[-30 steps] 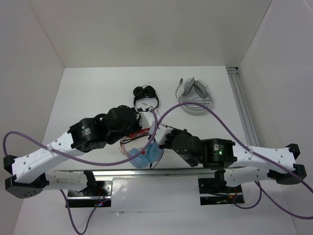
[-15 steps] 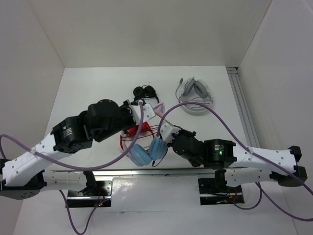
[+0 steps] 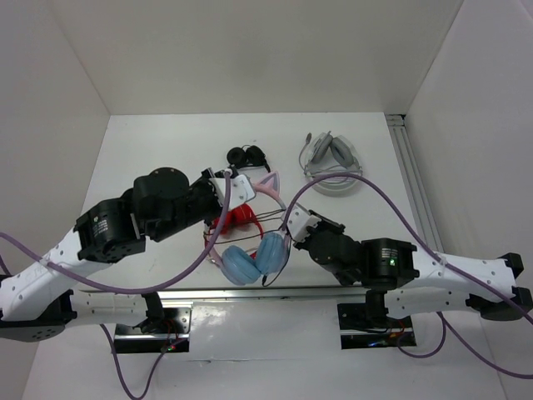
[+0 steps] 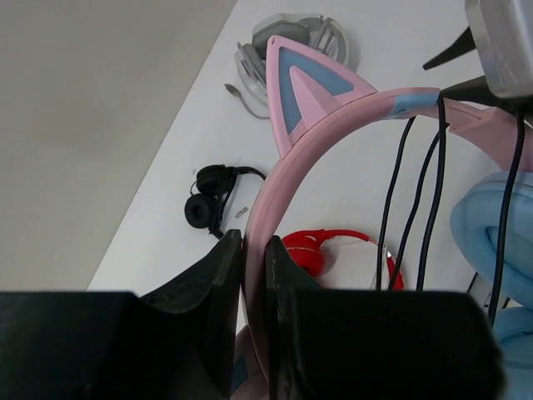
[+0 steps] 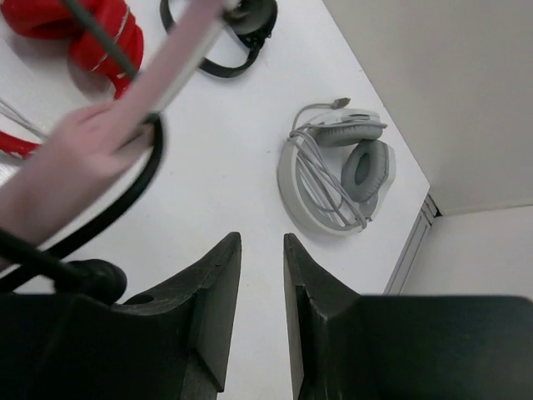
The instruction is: Wrap the headphones
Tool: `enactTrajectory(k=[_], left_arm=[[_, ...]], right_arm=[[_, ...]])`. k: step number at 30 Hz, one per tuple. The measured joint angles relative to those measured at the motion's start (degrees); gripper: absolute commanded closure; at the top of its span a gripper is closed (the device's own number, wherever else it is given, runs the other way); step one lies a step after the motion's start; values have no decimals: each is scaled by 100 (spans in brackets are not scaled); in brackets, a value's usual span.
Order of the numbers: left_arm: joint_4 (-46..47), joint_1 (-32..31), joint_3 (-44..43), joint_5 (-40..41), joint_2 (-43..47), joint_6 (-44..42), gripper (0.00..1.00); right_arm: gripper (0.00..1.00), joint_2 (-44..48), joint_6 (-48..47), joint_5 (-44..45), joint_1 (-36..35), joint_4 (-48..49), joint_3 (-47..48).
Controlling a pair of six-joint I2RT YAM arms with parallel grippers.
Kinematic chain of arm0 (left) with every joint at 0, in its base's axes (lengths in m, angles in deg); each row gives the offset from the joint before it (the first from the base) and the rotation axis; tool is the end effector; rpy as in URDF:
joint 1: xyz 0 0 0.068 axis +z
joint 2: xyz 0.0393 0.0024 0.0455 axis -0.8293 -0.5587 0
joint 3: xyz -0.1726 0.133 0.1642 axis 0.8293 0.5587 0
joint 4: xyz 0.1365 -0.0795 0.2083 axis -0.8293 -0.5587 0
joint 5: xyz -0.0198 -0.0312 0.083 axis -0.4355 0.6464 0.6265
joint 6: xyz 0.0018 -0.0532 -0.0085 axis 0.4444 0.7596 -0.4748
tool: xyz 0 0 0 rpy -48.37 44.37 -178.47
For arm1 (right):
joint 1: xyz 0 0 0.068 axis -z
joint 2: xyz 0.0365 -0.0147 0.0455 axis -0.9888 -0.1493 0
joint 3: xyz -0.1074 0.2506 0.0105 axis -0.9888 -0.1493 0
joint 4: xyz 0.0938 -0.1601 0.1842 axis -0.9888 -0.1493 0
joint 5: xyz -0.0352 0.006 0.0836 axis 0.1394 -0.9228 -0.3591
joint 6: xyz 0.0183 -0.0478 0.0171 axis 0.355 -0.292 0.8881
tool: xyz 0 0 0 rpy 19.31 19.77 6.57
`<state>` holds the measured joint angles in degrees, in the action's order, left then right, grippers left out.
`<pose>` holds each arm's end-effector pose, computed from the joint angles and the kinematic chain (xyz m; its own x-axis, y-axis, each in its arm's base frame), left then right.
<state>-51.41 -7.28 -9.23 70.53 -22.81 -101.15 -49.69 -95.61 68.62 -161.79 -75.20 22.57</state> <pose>0.0929 -0.1602 0.4884 0.1333 0.4294 -0.8932 0.7098 0.5876 0.3884 0.0564 0.1682 0.3537 0.0391 -0.7098 -0.7033 -0.5229 0.5853 -0.6197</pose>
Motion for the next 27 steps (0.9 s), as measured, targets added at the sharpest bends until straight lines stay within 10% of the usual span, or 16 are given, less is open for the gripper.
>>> enactTrajectory(k=[16, 21, 27], left_arm=[[-24, -17, 393, -614, -433, 155, 100], [44, 133, 437, -953, -625, 219, 100], [431, 870, 885, -1709, -874, 345, 100]], right_arm=[[49, 503, 68, 452, 0, 4, 0], [3, 636, 216, 590, 0, -15, 168], [0, 601, 610, 1432, 20, -28, 774]])
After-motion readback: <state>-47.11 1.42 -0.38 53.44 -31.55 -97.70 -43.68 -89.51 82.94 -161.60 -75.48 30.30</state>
